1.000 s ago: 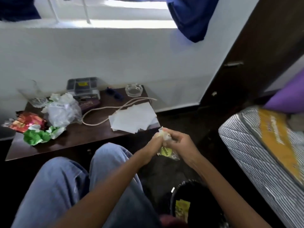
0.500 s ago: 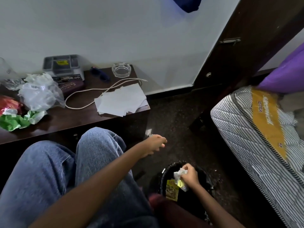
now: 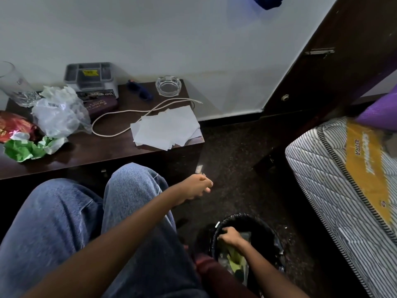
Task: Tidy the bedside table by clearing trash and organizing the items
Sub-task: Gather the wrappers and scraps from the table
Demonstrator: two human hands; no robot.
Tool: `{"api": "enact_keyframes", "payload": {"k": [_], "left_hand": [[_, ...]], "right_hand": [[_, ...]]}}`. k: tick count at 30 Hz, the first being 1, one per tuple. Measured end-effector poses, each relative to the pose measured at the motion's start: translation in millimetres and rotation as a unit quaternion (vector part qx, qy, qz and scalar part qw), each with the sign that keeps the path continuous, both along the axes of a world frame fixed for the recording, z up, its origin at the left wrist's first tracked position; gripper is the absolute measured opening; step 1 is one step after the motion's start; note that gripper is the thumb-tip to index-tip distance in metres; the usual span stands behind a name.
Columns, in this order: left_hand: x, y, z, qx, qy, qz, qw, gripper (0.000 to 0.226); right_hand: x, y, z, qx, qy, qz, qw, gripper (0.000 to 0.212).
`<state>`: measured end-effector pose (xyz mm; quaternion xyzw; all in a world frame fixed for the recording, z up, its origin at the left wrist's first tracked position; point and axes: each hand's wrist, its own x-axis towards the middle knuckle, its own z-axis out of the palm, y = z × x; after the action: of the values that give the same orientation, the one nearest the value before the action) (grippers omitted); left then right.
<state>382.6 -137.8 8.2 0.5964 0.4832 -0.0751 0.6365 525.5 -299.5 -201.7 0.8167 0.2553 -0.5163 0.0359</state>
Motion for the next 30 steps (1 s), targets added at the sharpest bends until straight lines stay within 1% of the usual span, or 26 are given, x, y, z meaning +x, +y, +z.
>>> {"api": "enact_keyframes", "payload": {"k": [1,2,3,5,6,7,10,14,18,20,21,23,24,25,26,28,30], "left_hand": [[-2,2,-1,0.000,0.001,0.001,1.000,0.032],[-4,4,-1,0.002,0.002,0.003,1.000,0.032],[-7,6,-2,0.005,0.002,0.005,1.000,0.031],[-13,10,-3,0.012,0.003,0.016,1.000,0.031],[-15,12,-3,0.013,0.004,0.022,1.000,0.031],[-18,14,-4,0.014,0.005,0.025,1.000,0.030],[-26,19,-4,0.017,0.005,0.030,0.999,0.030],[-36,25,-3,0.016,0.000,0.049,0.999,0.031],[-38,28,-2,0.009,-0.005,0.061,0.998,0.030],[-37,28,-1,0.004,-0.011,0.061,0.998,0.030],[-37,28,-1,0.003,-0.015,0.064,0.998,0.030],[-36,28,1,0.009,-0.024,0.075,0.997,0.029],[-35,29,2,0.015,-0.029,0.084,0.996,0.029],[-34,30,3,0.022,-0.036,0.093,0.995,0.028],[-34,32,4,0.030,-0.042,0.102,0.993,0.027],[-34,36,8,0.042,-0.057,0.122,0.990,0.026],[-37,43,14,0.056,-0.079,0.143,0.985,0.025]], "right_hand": [[-2,4,0,0.009,0.022,-0.020,1.000,0.015],[-6,9,6,0.020,0.048,-0.050,0.997,0.007],[-11,15,16,0.022,0.052,-0.080,0.995,0.016],[-14,22,18,0.051,0.075,-0.147,0.985,0.020],[-13,26,18,0.062,0.077,-0.170,0.981,0.032],[-13,32,20,0.071,0.083,-0.184,0.977,0.044],[-15,47,21,0.071,0.096,-0.196,0.973,0.063],[-23,68,23,0.084,0.130,-0.200,0.968,0.064],[-34,80,33,0.102,0.173,-0.183,0.962,0.059],[-39,84,37,0.109,0.162,-0.151,0.969,0.053],[-40,86,39,0.123,0.134,-0.123,0.976,0.045],[-39,90,44,0.154,0.044,-0.059,0.985,0.029],[-39,95,52,0.168,0.007,-0.043,0.985,0.022],[-37,101,60,0.186,-0.012,-0.043,0.981,0.016],[-38,108,71,0.207,-0.008,-0.060,0.976,0.015],[-42,126,94,0.245,0.025,-0.111,0.963,0.022],[-48,144,118,0.281,0.054,-0.126,0.950,0.023]]}}
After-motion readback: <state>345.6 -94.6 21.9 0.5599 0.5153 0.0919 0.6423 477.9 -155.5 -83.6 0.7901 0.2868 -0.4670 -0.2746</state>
